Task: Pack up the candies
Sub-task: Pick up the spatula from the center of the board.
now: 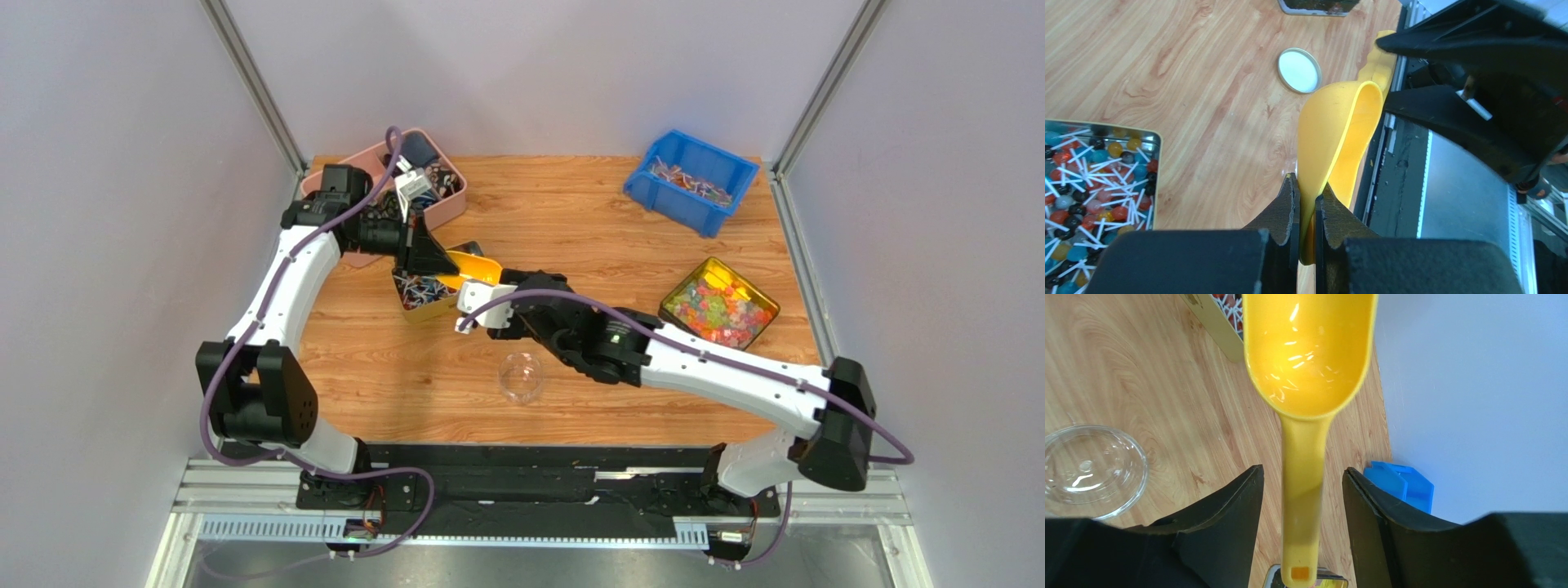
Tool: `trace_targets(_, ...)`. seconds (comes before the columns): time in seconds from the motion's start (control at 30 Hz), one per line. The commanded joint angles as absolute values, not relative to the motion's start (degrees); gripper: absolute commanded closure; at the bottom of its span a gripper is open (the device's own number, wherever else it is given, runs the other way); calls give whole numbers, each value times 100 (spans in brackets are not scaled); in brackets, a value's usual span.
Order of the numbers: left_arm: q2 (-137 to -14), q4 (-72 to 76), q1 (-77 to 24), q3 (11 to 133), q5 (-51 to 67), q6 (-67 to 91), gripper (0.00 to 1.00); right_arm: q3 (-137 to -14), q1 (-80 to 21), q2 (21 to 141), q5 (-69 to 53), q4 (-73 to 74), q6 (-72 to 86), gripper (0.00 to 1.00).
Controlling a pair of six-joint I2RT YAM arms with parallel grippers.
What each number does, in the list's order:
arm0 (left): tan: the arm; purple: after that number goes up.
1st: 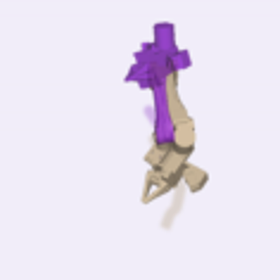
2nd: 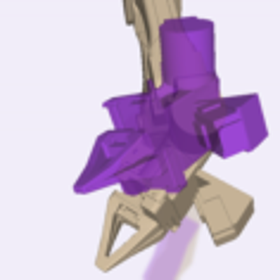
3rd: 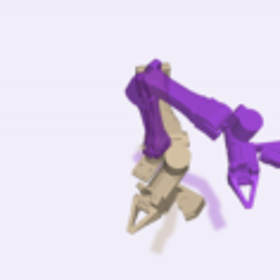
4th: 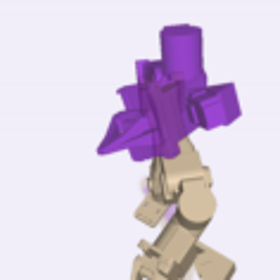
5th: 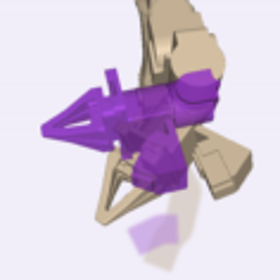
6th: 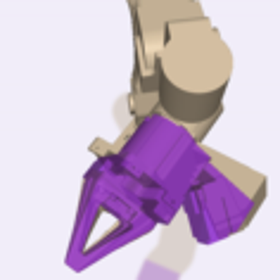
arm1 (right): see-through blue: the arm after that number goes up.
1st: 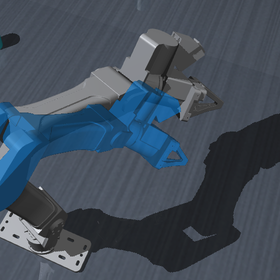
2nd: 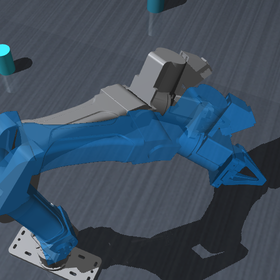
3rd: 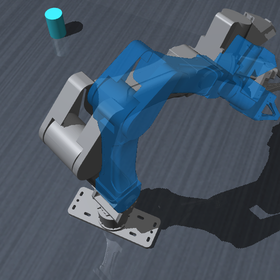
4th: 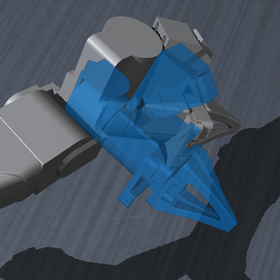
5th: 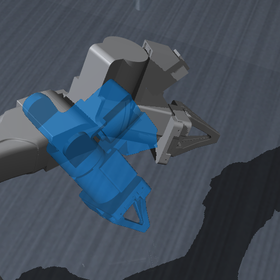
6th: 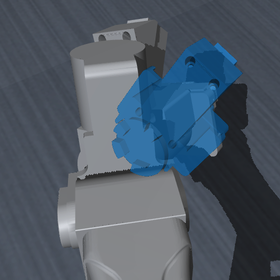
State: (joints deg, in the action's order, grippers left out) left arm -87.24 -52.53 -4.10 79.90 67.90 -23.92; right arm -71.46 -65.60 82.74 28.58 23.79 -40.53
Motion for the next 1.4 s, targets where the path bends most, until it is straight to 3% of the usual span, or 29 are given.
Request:
trace_targets(0.0,-8815,-5581,-483,8068,7364,-2795,100,-7278,-6601,7620,2206,2505,-3832,45)
trace_targets(0.73,-9255,-6196,-642,8376,7567,-3243,100,-6935,-6609,7813,1951,2215,-3604,41)
trace_targets(1.37,-9220,-6205,-668,8314,7594,-3305,100,-7022,-6600,8139,2118,1327,-3577,57)
